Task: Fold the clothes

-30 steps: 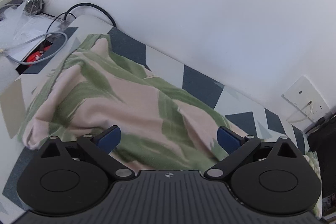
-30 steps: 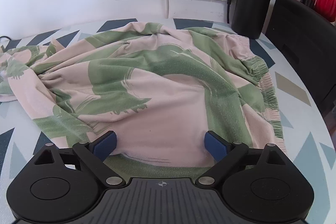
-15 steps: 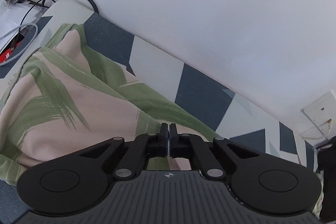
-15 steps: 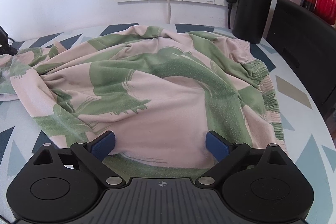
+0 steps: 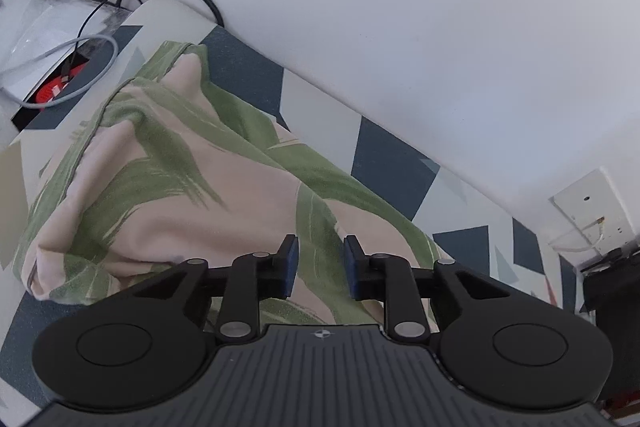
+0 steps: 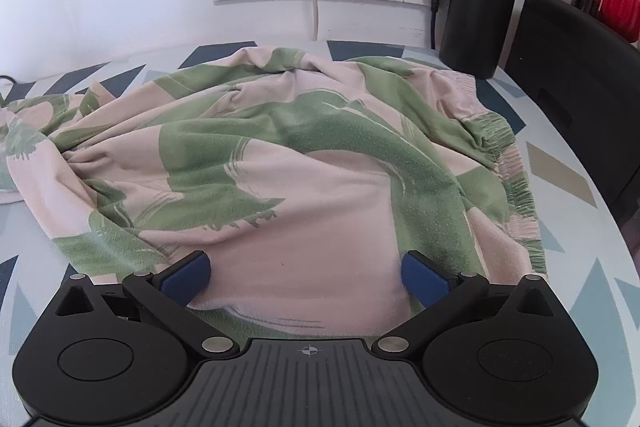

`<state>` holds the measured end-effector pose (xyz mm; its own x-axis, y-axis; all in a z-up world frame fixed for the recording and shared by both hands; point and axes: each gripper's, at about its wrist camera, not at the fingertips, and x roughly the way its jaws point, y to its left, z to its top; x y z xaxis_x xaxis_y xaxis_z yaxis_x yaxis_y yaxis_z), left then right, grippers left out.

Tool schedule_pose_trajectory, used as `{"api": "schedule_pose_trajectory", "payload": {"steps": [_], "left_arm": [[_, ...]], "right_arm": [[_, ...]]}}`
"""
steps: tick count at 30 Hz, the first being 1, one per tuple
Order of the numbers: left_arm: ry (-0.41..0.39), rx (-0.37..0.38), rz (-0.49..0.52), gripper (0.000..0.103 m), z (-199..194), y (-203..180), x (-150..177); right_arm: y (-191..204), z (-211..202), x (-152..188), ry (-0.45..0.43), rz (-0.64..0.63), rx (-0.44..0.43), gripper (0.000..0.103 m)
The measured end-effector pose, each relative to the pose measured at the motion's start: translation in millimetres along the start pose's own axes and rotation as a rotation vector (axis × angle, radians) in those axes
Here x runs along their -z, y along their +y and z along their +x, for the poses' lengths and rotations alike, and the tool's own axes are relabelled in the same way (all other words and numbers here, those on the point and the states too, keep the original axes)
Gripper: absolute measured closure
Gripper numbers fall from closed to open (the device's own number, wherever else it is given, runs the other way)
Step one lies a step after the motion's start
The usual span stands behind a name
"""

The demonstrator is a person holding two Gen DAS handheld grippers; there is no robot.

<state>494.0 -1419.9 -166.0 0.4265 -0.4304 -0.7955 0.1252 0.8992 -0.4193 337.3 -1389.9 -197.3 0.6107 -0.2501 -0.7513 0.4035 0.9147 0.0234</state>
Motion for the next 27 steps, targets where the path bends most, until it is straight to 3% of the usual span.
{"api": "schedule_pose_trajectory", "payload": {"steps": [1,3,7,8,9,10,12,15,20,23,27], "left_arm": [[0.012,-0.009,-0.006,0.065,7,-3,0],[0.018,-0.022,-0.043,0.032,19,-7,-4],[0.014,-0.054,-0.019,0.031,39,-24,-15],[-0.001,-0.080,0.006,0.038,40,-28,-15],[-0.018,-0.107,0.028,0.085,40,-32,-15],[-0.040,-0.112,0.015,0.102,36,-32,-14],[-0.094,-0.088,-0.020,0.102,22,-30,-10],[-0.178,-0.018,0.011,0.103,-11,-29,-3],[-0.252,0.098,-0.055,0.103,-84,6,28],[-0.272,0.119,-0.113,0.103,-129,40,70],[-0.247,0.082,-0.271,0.103,-166,96,163]], "right_arm": [[0,0,0,0.000,0.001,0.001,0.001],[1,0,-1,0.000,0.000,0.002,0.001],[1,0,0,-0.010,0.001,0.002,0.001],[1,-1,1,-0.012,0.002,0.002,0.001],[1,-1,1,-0.013,0.003,0.003,0.001],[1,-1,1,-0.013,0.004,0.004,0.001],[1,-1,1,-0.014,0.007,0.005,0.001],[1,-1,2,-0.016,0.006,0.005,0.001],[0,-1,2,-0.015,0.004,0.003,0.001],[0,-1,0,-0.006,0.004,0.003,0.001],[0,0,0,0.000,0.002,0.001,0.001]]}}
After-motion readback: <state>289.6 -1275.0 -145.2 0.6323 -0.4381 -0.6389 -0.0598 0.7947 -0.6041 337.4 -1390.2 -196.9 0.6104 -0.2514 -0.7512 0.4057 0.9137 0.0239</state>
